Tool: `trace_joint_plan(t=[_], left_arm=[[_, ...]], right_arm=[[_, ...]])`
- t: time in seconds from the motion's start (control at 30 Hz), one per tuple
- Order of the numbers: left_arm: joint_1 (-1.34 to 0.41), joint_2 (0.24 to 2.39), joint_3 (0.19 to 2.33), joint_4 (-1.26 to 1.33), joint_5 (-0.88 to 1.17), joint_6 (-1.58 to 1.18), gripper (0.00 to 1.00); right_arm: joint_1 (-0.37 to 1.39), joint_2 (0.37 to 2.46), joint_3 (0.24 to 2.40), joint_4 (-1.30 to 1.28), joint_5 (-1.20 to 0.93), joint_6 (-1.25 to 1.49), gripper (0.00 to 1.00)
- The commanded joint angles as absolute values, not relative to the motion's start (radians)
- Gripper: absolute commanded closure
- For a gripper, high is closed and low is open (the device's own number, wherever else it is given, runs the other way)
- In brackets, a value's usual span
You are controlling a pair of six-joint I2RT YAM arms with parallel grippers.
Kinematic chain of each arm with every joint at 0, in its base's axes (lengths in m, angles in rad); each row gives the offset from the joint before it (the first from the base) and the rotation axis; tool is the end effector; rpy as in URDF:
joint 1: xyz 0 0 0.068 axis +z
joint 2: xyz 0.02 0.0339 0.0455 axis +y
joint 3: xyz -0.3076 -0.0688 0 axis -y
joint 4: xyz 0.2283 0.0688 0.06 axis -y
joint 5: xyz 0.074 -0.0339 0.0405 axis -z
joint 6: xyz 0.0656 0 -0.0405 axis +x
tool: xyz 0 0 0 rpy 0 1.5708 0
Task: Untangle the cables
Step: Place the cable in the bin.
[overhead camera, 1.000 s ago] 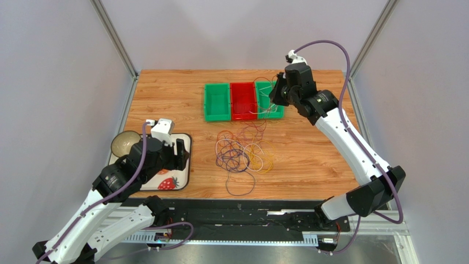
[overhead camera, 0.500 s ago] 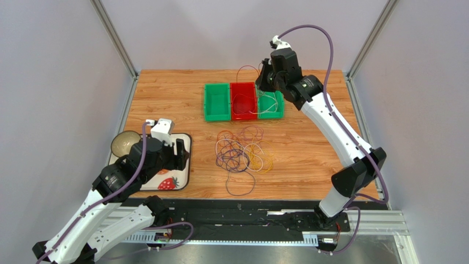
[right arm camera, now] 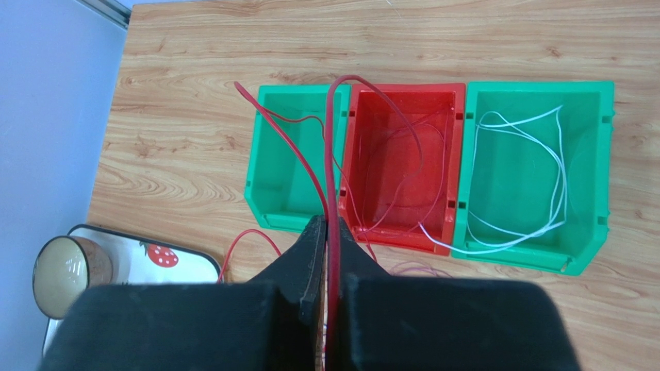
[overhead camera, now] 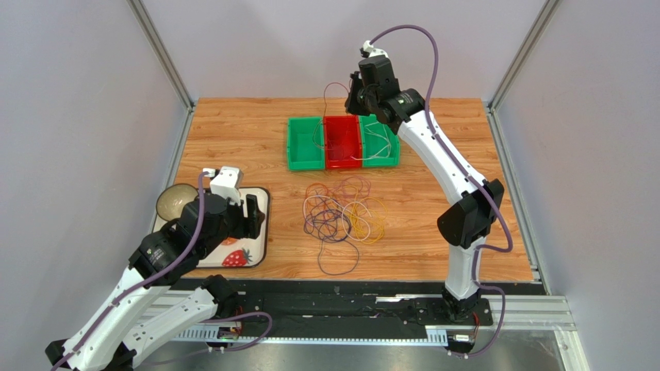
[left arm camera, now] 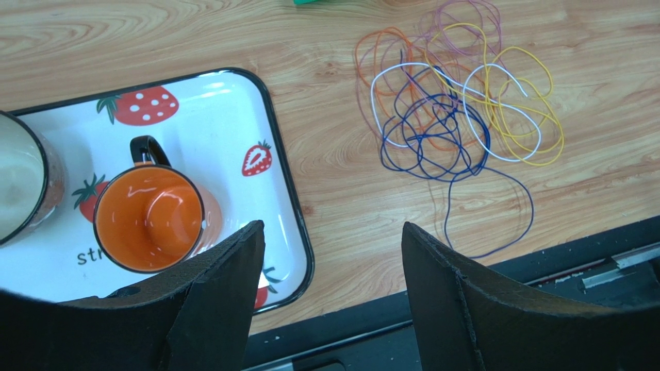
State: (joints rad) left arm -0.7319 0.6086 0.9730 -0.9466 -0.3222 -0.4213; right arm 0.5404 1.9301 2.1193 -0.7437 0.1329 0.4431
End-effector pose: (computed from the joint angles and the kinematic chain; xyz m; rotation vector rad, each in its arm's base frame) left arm 0.0684 -0.0336 0.3519 0.1451 2.1329 -0.3356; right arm 0.3983 0.2288 0.4301 -0.0250 2.1515 0.4393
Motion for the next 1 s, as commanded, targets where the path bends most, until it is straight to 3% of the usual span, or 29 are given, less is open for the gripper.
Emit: trace_joint_plan(t=[0.0, 0.47, 0.77, 0.97], left_arm=[[-0.735, 0.615, 0.971, -0.939, -0.344, -0.426, 0.26], [-0.736, 0.641, 0.973, -0.940, -0.354, -0.425, 0.26], [-0.735, 0.650, 0.973, -0.942, -0.354, -0.425, 0.26], [-0.735, 0.661, 0.974, -0.940, -0.351, -0.422, 0.26]], right_arm=[[0.522, 1.986, 2.203, -0.732, 0.153, 0.437, 1.00], [0.460, 2.086, 2.269, -0.726, 0.146, 0.428, 1.00], [0.437, 2.059, 2.192, -0.730, 0.196, 0.429, 1.00], [0.436, 2.063, 2.171, -0.709, 0.118, 0.451, 1.00]])
